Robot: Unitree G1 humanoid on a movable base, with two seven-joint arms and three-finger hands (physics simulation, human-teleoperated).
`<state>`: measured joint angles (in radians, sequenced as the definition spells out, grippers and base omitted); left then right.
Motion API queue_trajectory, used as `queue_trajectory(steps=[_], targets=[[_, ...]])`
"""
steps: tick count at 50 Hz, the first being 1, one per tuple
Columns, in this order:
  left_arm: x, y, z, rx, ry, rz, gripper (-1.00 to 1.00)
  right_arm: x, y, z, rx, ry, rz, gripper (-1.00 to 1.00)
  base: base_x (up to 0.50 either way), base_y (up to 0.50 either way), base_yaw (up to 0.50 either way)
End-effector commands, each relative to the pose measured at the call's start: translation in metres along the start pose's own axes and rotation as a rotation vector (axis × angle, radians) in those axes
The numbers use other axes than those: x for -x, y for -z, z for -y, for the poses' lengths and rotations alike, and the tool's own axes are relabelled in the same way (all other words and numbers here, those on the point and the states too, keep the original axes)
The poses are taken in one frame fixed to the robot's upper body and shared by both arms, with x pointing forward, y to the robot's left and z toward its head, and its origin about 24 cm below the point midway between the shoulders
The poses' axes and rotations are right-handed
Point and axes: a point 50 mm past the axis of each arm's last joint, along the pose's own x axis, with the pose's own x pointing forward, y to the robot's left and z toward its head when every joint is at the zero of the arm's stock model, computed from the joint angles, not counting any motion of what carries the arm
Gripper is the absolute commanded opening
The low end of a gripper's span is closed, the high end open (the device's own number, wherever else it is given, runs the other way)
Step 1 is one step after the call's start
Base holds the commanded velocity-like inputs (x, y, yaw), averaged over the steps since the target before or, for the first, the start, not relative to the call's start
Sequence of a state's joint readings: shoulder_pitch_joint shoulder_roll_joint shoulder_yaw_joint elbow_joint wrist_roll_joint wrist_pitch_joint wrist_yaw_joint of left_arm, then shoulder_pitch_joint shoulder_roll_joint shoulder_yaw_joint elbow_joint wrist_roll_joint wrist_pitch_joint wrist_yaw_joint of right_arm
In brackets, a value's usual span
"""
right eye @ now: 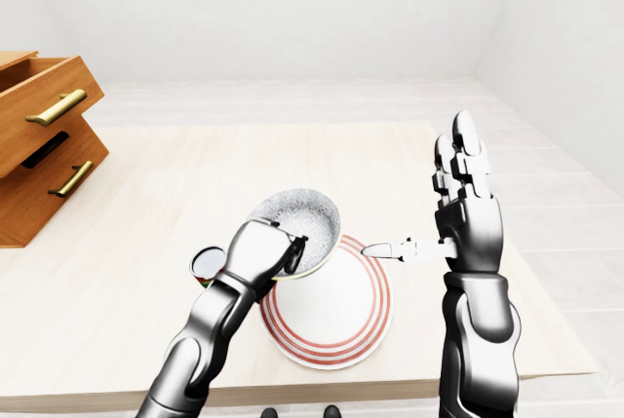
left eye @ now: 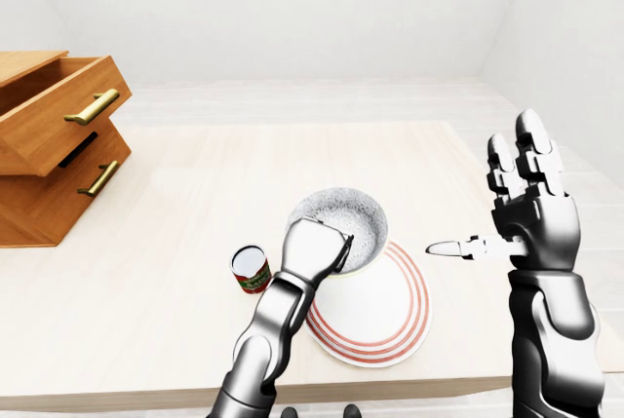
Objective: Put the bowl on the plate.
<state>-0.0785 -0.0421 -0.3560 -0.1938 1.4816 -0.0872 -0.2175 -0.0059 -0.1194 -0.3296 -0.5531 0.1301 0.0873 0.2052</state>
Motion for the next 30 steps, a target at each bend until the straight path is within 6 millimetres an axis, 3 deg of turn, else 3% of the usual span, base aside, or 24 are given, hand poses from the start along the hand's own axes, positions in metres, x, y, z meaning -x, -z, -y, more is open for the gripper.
queue_trajectory(steps=[1, 30], targets=[[0.001, 0.003, 0.000, 0.052, -0.028, -0.014, -1.00, 0.000, 0.004, 0.000, -0.006, 0.000, -0.018, 1.00, 0.00, 0.00, 0.00], [0.003, 0.003, 0.010, 0.046, -0.015, -0.017, -1.00, 0.001, 0.007, 0.001, -0.012, 0.005, -0.031, 1.00, 0.00, 0.00, 0.00]])
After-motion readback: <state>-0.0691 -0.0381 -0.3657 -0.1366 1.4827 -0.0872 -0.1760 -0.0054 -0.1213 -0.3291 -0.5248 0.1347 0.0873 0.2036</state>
